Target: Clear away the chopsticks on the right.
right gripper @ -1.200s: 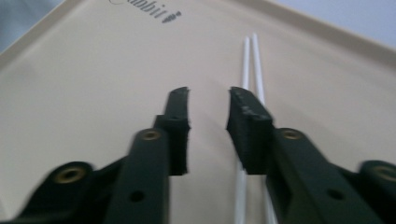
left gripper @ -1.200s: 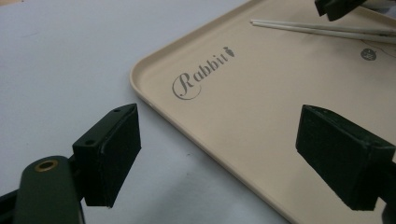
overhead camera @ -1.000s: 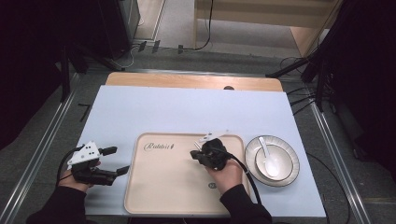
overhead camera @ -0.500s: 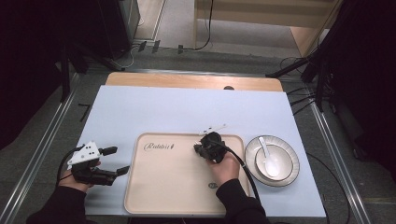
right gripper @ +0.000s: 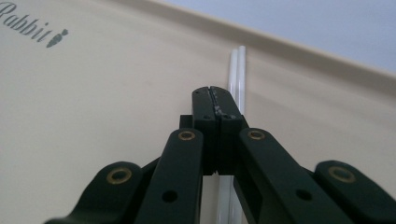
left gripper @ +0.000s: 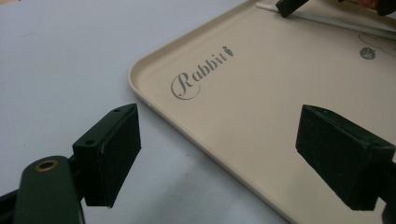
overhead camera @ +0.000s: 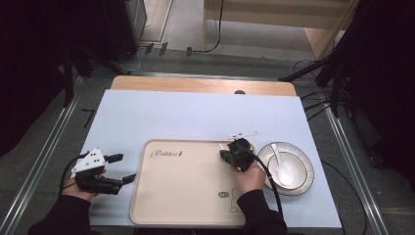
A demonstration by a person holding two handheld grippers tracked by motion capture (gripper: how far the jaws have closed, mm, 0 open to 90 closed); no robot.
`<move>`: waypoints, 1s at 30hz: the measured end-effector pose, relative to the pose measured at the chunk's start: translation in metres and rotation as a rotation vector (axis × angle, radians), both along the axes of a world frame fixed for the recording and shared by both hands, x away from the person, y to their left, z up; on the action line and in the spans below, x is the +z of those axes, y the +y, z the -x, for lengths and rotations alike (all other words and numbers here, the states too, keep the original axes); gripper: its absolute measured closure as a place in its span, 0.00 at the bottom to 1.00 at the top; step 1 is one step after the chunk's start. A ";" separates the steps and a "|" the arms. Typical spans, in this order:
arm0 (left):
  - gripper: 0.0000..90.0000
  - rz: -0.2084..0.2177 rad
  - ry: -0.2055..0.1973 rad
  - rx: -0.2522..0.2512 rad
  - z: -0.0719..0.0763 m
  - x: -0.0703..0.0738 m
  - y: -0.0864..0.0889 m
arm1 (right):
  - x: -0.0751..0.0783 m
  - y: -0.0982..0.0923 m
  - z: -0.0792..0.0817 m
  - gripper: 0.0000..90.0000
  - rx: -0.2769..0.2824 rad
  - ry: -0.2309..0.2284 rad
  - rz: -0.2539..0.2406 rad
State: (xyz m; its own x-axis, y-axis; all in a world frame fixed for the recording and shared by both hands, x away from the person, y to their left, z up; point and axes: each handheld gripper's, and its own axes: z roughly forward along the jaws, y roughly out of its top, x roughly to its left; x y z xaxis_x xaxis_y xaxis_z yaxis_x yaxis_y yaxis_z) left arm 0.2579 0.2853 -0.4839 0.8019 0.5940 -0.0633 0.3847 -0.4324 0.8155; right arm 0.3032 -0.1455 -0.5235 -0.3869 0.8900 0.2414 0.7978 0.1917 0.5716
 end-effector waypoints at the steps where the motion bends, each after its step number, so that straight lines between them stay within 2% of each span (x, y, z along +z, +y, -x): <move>1: 0.16 0.001 0.000 -0.001 0.000 0.000 0.000 | 0.001 -0.002 0.001 1.00 -0.021 0.008 -0.001; 6: 0.16 -0.002 -0.001 -0.002 0.000 0.000 0.000 | 0.000 -0.009 0.003 1.00 -0.037 0.002 0.009; 9: 0.16 -0.003 -0.001 -0.002 0.000 0.000 0.000 | 0.001 -0.010 0.004 0.93 -0.019 -0.005 0.006; 13: 0.16 -0.001 0.002 0.000 0.000 0.000 0.000 | 0.009 -0.012 0.008 0.90 0.006 -0.027 -0.026; 15: 0.16 -0.003 0.002 -0.001 0.000 0.000 0.000 | 0.014 -0.015 0.010 0.85 0.021 -0.030 -0.058; 18: 0.16 -0.003 0.000 0.001 0.000 0.000 0.000 | 0.025 -0.020 0.014 0.80 0.046 -0.046 -0.078; 23: 0.16 -0.004 0.000 0.001 0.000 0.000 0.000 | 0.041 -0.031 0.022 0.68 0.098 -0.065 -0.116; 25: 0.16 -0.002 0.001 0.003 0.000 0.000 0.000 | 0.047 -0.036 0.025 0.63 0.131 -0.064 -0.114; 30: 0.16 -0.002 0.001 0.004 0.000 0.000 0.000 | 0.057 -0.048 0.032 0.55 0.224 -0.109 -0.108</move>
